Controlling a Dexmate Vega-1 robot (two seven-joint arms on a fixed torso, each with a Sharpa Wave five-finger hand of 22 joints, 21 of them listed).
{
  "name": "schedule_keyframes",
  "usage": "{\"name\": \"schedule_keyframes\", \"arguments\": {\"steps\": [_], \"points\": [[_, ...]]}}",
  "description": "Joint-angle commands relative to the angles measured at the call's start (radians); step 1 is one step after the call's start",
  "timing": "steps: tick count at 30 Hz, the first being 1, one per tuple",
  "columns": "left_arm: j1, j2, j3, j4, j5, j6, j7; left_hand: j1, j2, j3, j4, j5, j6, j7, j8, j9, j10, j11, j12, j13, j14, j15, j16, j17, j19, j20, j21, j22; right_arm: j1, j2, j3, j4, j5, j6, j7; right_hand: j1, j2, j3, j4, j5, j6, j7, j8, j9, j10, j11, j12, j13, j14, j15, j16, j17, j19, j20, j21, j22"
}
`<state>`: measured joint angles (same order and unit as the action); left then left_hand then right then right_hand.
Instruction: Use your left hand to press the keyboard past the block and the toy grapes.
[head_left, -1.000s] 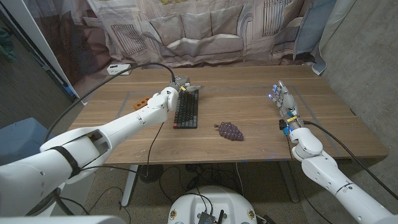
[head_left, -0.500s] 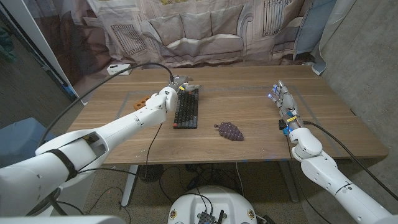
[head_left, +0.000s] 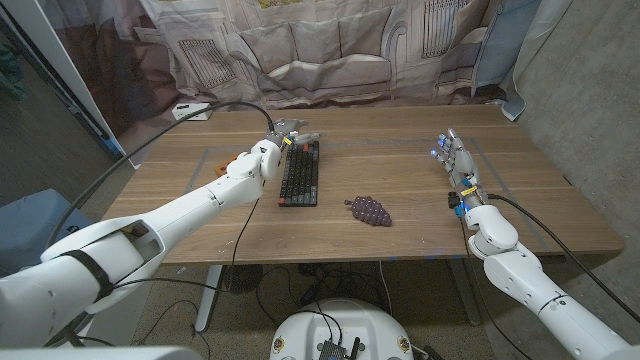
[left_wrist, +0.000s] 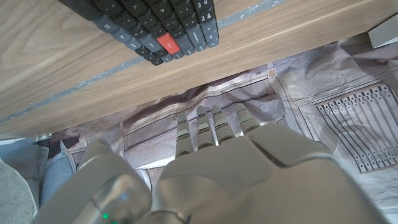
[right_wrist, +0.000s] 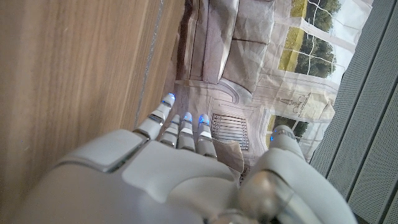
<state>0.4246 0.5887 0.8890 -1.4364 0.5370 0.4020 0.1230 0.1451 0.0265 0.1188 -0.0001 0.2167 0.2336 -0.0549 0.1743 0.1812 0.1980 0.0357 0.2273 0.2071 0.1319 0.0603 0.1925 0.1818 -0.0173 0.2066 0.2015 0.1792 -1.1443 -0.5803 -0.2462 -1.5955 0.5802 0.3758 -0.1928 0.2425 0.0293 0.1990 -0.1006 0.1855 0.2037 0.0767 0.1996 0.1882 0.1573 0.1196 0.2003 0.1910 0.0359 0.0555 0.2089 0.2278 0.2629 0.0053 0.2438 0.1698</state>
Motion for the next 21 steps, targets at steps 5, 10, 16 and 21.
{"name": "schedule_keyframes", "arguments": {"steps": [5,10,16,21], "points": [[0.076,0.054,-0.1,-0.115,-0.105,-0.031,-0.005,0.004,0.0,0.0,-0.008,-0.003,0.003,0.028,0.009,0.003,-0.003,0.006,-0.001,0.005,0.0,0.004,-0.001,0.002,0.01,0.003,0.006,0.005,0.008,-0.009,0.003,0.009,0.002,0.005,0.021,0.002,0.006,-0.004,-0.001,0.0,0.008,0.003,-0.001,0.002,0.007,0.003,0.003,0.002,0.009,0.001,0.003,-0.001,0.009,-0.001,-0.004,0.002],[0.107,0.069,-0.128,-0.148,-0.135,-0.039,0.004,0.003,-0.001,-0.001,-0.008,-0.003,0.005,0.033,0.011,0.002,-0.002,0.008,-0.001,0.005,0.001,0.006,0.0,0.002,0.011,0.003,0.006,0.005,0.01,-0.014,0.007,0.006,0.005,0.002,0.025,0.002,0.006,-0.004,-0.002,0.0,0.008,0.003,-0.001,0.002,0.006,0.005,0.002,0.002,0.009,0.001,0.003,-0.002,0.012,-0.003,-0.004,0.002],[0.147,0.088,-0.179,-0.188,-0.219,-0.06,-0.015,0.002,-0.002,-0.003,-0.008,-0.004,0.007,0.041,0.013,0.002,0.0,0.014,0.0,0.005,0.004,0.008,0.001,0.002,0.012,0.004,0.006,0.005,0.013,-0.015,0.008,0.011,0.015,0.003,0.037,0.002,0.006,-0.005,-0.002,0.0,0.009,0.004,0.0,0.002,0.008,0.005,0.003,0.003,0.011,0.001,0.003,-0.002,0.014,-0.004,-0.006,0.002],[0.174,0.11,-0.211,-0.22,-0.269,-0.073,-0.025,0.001,-0.002,-0.004,-0.008,-0.004,0.0,0.047,0.012,0.002,-0.003,0.018,-0.002,0.005,0.004,0.012,0.001,0.003,0.013,0.004,0.006,0.005,0.014,-0.02,0.007,0.013,0.015,0.004,0.045,0.001,0.006,-0.005,-0.003,0.0,0.008,0.004,-0.001,0.002,0.009,0.005,0.003,0.003,0.012,0.001,0.004,-0.003,0.014,-0.004,-0.007,0.002]]}}
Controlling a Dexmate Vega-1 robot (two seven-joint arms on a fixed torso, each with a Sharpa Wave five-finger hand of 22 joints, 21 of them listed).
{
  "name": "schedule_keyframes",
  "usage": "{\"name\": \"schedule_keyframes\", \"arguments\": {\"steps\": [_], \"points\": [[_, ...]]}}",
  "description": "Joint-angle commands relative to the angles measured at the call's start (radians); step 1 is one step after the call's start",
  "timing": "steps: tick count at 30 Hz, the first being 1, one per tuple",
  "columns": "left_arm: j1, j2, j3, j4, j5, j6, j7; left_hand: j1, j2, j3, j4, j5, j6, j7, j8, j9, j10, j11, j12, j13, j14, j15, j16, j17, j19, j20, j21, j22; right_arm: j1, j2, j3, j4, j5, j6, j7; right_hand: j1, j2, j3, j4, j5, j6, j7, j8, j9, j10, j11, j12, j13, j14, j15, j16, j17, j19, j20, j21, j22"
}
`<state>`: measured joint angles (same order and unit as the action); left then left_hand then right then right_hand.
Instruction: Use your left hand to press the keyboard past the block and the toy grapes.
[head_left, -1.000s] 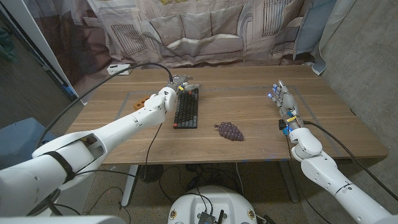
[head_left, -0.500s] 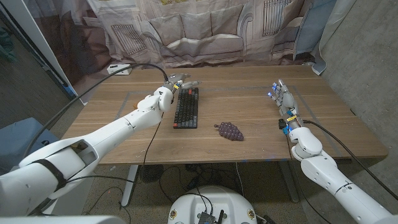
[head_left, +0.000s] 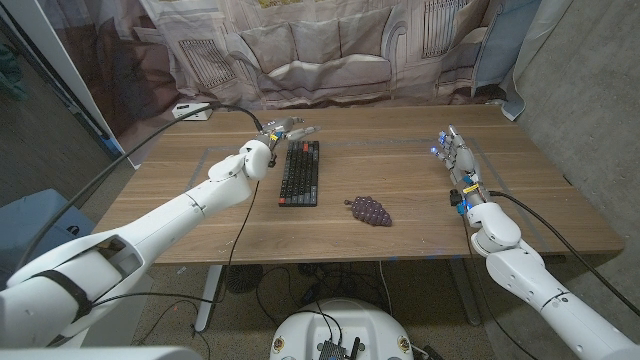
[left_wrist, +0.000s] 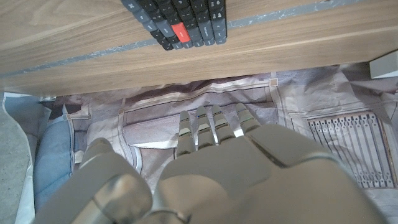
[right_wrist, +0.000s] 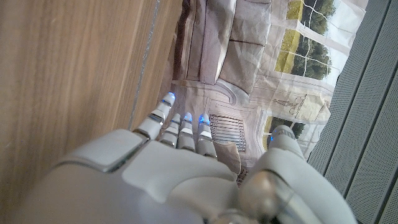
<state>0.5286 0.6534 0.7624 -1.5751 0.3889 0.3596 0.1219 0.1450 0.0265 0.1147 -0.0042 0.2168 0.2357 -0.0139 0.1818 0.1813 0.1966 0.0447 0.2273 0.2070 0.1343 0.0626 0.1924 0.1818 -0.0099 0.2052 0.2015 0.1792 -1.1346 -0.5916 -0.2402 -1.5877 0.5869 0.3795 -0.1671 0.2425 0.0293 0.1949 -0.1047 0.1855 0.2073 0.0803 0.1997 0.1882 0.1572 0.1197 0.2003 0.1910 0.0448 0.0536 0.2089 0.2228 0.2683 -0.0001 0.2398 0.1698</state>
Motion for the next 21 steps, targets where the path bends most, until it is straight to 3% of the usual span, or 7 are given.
{"name": "schedule_keyframes", "arguments": {"steps": [1,12,21], "points": [[0.076,0.05,-0.092,-0.086,-0.133,-0.038,-0.026,0.0,-0.002,0.0,-0.004,-0.004,-0.002,0.007,0.004,0.002,-0.002,0.01,-0.002,0.005,0.002,0.01,0.001,0.002,0.006,0.005,0.006,0.005,0.004,-0.007,0.002,0.003,0.013,-0.003,0.018,0.001,0.006,-0.001,0.001,0.0,0.005,0.001,-0.001,0.002,0.009,0.006,0.003,0.003,0.003,0.003,0.004,0.002,0.009,0.002,-0.003,0.003],[0.156,0.078,-0.189,-0.118,-0.315,-0.152,-0.035,-0.003,-0.004,-0.004,-0.003,-0.004,0.001,0.013,0.007,0.002,0.006,0.013,0.001,0.005,0.006,0.013,0.002,0.003,-0.006,0.004,0.0,0.005,0.007,-0.012,0.001,0.01,0.01,0.006,0.032,0.0,0.006,-0.003,0.001,0.0,0.006,0.0,-0.001,0.002,0.01,0.005,0.003,0.003,0.003,0.002,0.003,0.002,0.01,0.001,-0.006,0.003],[0.202,0.096,-0.229,-0.137,-0.388,-0.202,-0.024,-0.005,-0.005,-0.007,-0.002,-0.005,0.003,0.019,0.009,0.002,0.01,0.014,0.003,0.005,0.009,0.015,0.003,0.003,-0.019,0.004,-0.005,0.005,0.008,-0.01,-0.001,0.02,0.012,0.019,0.043,0.0,0.006,-0.003,0.0,0.0,0.005,0.0,-0.001,0.002,0.01,0.005,0.003,0.003,0.003,0.002,0.003,0.001,0.011,0.002,-0.008,0.003]]}}
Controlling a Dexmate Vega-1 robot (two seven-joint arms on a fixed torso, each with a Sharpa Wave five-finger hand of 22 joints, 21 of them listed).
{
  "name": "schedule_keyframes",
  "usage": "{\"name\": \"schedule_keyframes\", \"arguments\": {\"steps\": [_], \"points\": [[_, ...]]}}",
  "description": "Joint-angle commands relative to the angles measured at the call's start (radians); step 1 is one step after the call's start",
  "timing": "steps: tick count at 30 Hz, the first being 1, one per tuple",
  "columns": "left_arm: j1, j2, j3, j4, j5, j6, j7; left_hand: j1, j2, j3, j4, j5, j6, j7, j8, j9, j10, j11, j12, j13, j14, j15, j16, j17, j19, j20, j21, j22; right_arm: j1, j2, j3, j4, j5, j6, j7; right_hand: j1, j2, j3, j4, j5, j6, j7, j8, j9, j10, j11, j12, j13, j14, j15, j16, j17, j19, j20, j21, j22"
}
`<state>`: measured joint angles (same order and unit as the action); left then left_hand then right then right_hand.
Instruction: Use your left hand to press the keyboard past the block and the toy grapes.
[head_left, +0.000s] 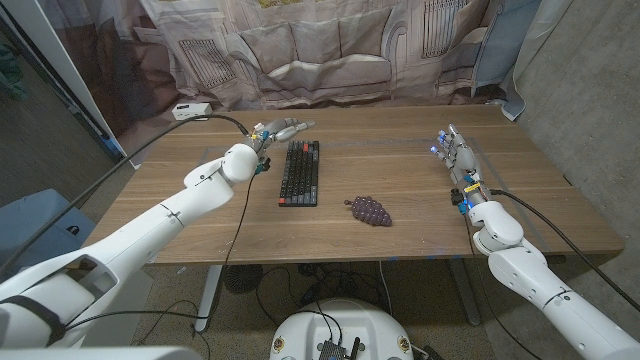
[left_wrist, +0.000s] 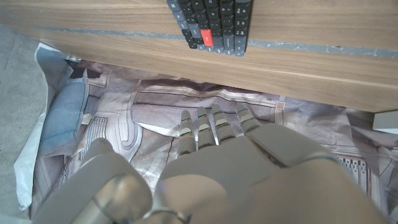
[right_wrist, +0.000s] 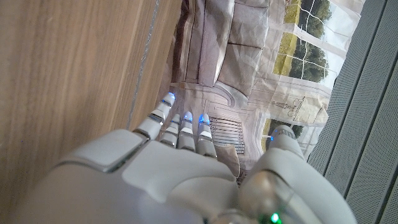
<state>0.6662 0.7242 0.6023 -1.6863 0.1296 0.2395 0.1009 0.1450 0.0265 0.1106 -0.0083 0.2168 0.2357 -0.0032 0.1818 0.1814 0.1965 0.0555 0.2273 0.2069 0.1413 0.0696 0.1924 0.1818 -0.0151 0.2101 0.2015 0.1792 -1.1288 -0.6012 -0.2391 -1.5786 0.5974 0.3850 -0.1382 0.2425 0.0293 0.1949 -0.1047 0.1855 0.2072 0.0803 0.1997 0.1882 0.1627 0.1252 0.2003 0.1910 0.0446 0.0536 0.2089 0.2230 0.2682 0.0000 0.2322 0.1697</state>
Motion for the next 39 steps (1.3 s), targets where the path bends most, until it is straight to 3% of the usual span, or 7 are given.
{"name": "schedule_keyframes", "arguments": {"steps": [1,12,24,27,33,37,39], "points": [[0.069,0.024,-0.076,-0.018,-0.15,-0.102,-0.01,-0.006,-0.005,-0.003,0.002,-0.005,0.003,0.009,0.009,0.002,0.01,0.002,0.003,0.005,0.001,0.008,0.003,0.003,-0.026,-0.002,-0.009,0.005,0.001,0.001,-0.001,0.009,0.004,0.013,0.013,0.0,0.006,-0.003,0.0,0.0,0.005,0.0,-0.001,0.002,0.005,-0.001,0.003,0.003,0.003,0.002,0.003,0.001,0.012,0.001,-0.001,0.003],[0.126,-0.015,-0.148,0.081,-0.347,-0.348,-0.046,-0.008,-0.005,-0.006,0.003,-0.005,0.011,0.015,0.013,0.002,0.022,0.013,0.006,0.005,-0.002,0.009,0.001,0.003,-0.041,-0.01,-0.01,0.006,-0.004,-0.006,0.003,0.015,-0.002,0.029,0.021,-0.001,0.006,-0.005,-0.001,0.0,0.003,0.0,-0.002,0.002,0.003,0.001,0.002,0.003,0.004,0.002,0.003,0.0,0.013,0.0,-0.004,0.003],[0.194,-0.007,-0.179,0.045,-0.393,-0.411,-0.02,-0.007,-0.005,-0.007,0.001,-0.005,0.021,0.021,0.016,0.002,0.028,0.019,0.008,0.004,0.004,0.011,0.003,0.002,-0.028,-0.023,-0.003,0.006,-0.005,-0.011,0.004,0.02,-0.009,0.043,0.031,-0.002,0.006,-0.007,-0.002,0.0,0.001,-0.001,-0.003,0.002,0.004,-0.002,0.002,0.003,0.003,0.002,0.002,-0.001,0.016,0.001,-0.008,0.003],[0.209,-0.012,-0.188,0.057,-0.414,-0.444,-0.024,-0.005,-0.004,-0.008,-0.001,-0.005,0.024,0.024,0.016,0.002,0.025,0.031,0.006,0.004,0.006,0.01,0.003,0.002,-0.012,-0.048,0.004,0.005,-0.005,-0.012,0.002,0.022,-0.016,0.049,0.035,-0.002,0.005,-0.008,-0.002,0.0,0.001,-0.002,-0.003,0.002,0.004,-0.003,0.002,0.003,0.004,0.002,0.002,-0.001,0.016,0.002,-0.009,0.003],[0.231,-0.055,-0.201,0.12,-0.444,-0.552,-0.016,0.007,0.003,-0.005,-0.009,-0.006,0.043,0.045,0.019,0.001,0.02,0.049,0.001,0.002,-0.013,0.016,-0.004,0.0,0.044,-0.165,0.017,0.001,-0.004,-0.023,-0.006,0.021,-0.047,0.051,0.031,-0.004,0.003,-0.009,-0.003,0.0,-0.002,-0.006,-0.005,0.002,0.004,-0.002,0.002,0.003,0.003,0.002,0.002,-0.001,0.016,0.001,-0.011,0.003],[0.22,-0.089,-0.197,0.193,-0.471,-0.646,-0.052,0.014,0.005,-0.003,-0.014,-0.007,0.046,0.065,0.018,0.001,0.022,0.049,0.001,0.001,-0.011,0.014,-0.003,-0.001,0.069,-0.181,0.023,0.0,-0.002,-0.022,-0.01,0.021,-0.053,0.052,0.029,-0.005,0.002,-0.01,-0.003,0.0,-0.003,-0.007,-0.005,0.002,0.003,-0.002,0.001,0.003,0.002,0.0,0.001,-0.002,0.015,0.001,-0.012,0.003],[0.219,-0.098,-0.197,0.209,-0.478,-0.666,-0.058,0.019,0.007,-0.001,-0.017,-0.007,0.042,0.067,0.015,0.001,0.021,0.048,0.0,0.001,-0.01,0.013,-0.003,-0.001,0.086,-0.163,0.026,0.0,0.001,-0.023,-0.012,0.024,-0.058,0.057,0.032,-0.005,0.001,-0.011,-0.003,0.0,-0.003,-0.007,-0.005,0.002,0.003,-0.005,0.001,0.003,0.002,-0.001,0.001,-0.002,0.013,0.002,-0.014,0.003]]}}
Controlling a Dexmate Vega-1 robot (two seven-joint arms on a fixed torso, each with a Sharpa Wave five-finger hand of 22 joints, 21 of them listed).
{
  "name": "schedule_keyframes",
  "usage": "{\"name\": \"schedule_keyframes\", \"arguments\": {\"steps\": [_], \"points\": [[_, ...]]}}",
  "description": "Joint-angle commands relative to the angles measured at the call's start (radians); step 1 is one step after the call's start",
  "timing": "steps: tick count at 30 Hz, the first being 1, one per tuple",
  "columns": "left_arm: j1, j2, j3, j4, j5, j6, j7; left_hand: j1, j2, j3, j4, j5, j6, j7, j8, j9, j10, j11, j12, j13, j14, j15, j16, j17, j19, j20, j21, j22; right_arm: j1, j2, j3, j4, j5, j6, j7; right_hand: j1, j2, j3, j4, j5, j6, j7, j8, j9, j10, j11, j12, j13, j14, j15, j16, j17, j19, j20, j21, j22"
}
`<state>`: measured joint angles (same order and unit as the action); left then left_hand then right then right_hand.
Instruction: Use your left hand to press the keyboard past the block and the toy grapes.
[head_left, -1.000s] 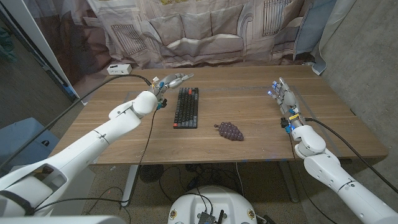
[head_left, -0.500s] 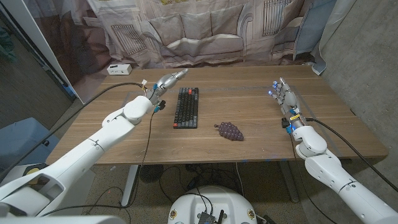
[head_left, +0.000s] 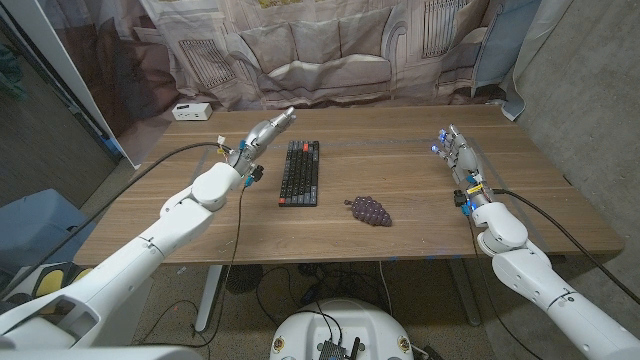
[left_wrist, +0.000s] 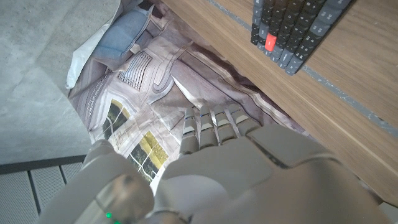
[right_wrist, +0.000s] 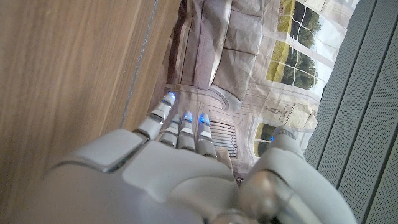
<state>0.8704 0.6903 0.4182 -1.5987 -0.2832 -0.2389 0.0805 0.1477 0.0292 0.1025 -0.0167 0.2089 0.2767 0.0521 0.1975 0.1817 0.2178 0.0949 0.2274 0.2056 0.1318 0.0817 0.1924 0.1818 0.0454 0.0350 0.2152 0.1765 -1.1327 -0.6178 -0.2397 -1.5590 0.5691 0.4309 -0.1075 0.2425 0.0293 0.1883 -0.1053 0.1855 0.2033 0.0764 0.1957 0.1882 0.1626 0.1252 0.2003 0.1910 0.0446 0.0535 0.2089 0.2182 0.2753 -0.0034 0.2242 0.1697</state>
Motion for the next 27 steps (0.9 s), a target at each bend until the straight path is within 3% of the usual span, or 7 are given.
{"name": "schedule_keyframes", "arguments": {"steps": [1,6,11,23,27], "points": [[0.015,-0.065,-0.013,0.122,-0.065,-0.188,-0.038,0.021,0.006,0.009,-0.011,0.001,-0.005,0.009,-0.003,0.0,-0.001,0.005,-0.001,0.002,-0.002,0.001,-0.003,-0.001,0.039,0.026,0.016,0.002,0.005,-0.006,-0.012,0.004,-0.03,0.011,0.002,-0.005,0.001,-0.004,-0.002,0.0,0.001,-0.003,-0.001,0.002,0.003,-0.006,0.001,0.003,0.002,-0.001,0.001,0.003,0.006,0.005,-0.006,0.003],[0.028,-0.077,-0.019,0.13,-0.086,-0.204,-0.039,0.03,0.009,0.012,-0.017,0.0,-0.039,0.01,-0.015,0.0,-0.002,0.005,-0.002,0.001,-0.004,0.0,-0.004,-0.002,0.049,0.031,0.015,0.001,0.01,-0.008,-0.015,0.002,-0.047,0.015,-0.003,-0.005,0.0,-0.006,-0.004,0.0,0.002,-0.007,0.0,0.002,0.005,-0.017,0.001,0.002,0.003,-0.004,0.001,0.002,0.006,0.002,-0.008,0.003],[0.039,-0.093,-0.021,0.139,-0.113,-0.208,-0.042,0.038,0.011,0.015,-0.023,0.0,-0.073,0.031,-0.023,0.0,-0.005,0.004,-0.004,0.001,-0.005,0.002,-0.005,-0.002,0.055,0.035,0.012,0.001,0.012,-0.008,-0.017,0.002,-0.059,0.021,-0.007,-0.003,0.0,-0.005,-0.005,0.0,0.003,-0.01,0.0,0.002,0.006,-0.022,0.002,0.002,0.003,-0.01,0.001,0.001,0.006,0.001,-0.009,0.003],[0.073,-0.092,-0.03,0.105,-0.132,-0.155,-0.007,0.048,0.014,0.018,-0.03,-0.002,-0.091,0.053,-0.021,-0.001,-0.022,0.004,-0.011,0.0,-0.015,0.006,-0.008,-0.002,0.046,0.032,0.003,0.002,0.014,-0.013,-0.019,-0.002,-0.045,0.009,0.006,-0.001,0.001,-0.006,-0.007,0.001,-0.005,-0.005,-0.003,0.002,0.003,-0.013,0.0,0.002,0.0,-0.008,-0.001,0.0,0.007,-0.002,-0.012,0.003],[0.082,-0.092,-0.031,0.103,-0.144,-0.145,-0.007,0.05,0.015,0.019,-0.031,-0.002,-0.092,0.055,-0.02,-0.001,-0.027,0.003,-0.013,0.0,-0.017,0.006,-0.008,-0.002,0.04,0.033,0.0,0.002,0.03,-0.005,-0.028,0.035,-0.027,0.019,0.037,-0.001,0.001,-0.006,-0.008,0.001,-0.007,-0.004,-0.003,0.002,0.001,-0.011,0.0,0.002,0.001,-0.009,-0.001,0.0,0.009,-0.004,-0.012,0.003]]}}
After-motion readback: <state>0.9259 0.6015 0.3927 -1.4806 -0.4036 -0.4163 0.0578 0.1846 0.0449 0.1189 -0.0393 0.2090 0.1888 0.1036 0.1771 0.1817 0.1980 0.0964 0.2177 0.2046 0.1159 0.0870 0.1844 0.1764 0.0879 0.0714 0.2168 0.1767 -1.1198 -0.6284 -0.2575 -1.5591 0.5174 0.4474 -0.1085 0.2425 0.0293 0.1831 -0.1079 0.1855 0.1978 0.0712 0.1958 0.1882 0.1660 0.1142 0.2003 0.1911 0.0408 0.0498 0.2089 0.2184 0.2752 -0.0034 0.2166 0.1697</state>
